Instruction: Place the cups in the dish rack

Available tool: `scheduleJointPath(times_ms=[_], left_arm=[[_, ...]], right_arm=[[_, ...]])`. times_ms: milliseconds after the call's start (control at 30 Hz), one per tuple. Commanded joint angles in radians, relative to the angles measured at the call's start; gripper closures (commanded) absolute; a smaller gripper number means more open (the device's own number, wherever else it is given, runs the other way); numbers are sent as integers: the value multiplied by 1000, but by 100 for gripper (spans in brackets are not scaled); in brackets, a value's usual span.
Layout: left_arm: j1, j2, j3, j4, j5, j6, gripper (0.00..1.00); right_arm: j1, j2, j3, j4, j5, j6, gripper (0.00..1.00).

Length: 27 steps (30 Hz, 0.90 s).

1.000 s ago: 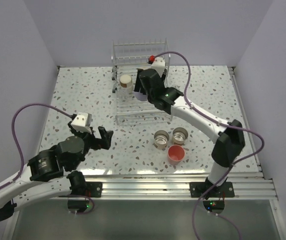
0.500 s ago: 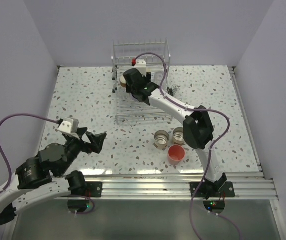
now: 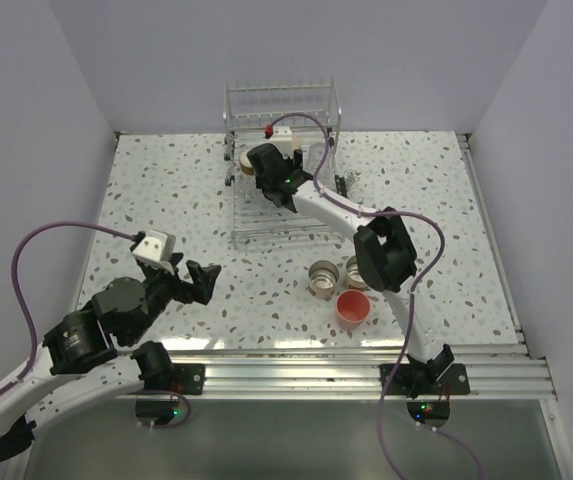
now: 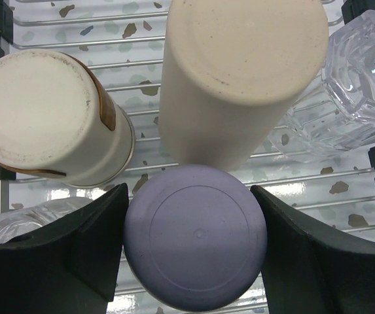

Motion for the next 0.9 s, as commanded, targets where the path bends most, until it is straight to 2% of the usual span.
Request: scheduleJointPath(times_ms=[0,233,300,333,400,467,700,867], left_arm=[[32,5,-10,66,40,42,7],[75,-8,-13,80,65,58,7],[79,-12,-15,80,63,58,7],[85,-12,-15,80,65,60,7],[85,-14,-16,82,75,65,7],[85,-15,-16,85,75,66,7],[90,-28,-18,85,75,66,7],[98,-29,-18,88,80,68,7]], right_arm=[[-4,11,44,80,36,-24,100],[-6,37,81,58,34,-29,98],[-9,39,79,60,25,-31,86],[-7,39,79,57,26,-29,73],[-9,39,76,55,26,-24,62],[-9,37,78,54,28,-23,45],[-10,5,35,86,33,-15,21],[-9,-22,12,97,46,-3,11]])
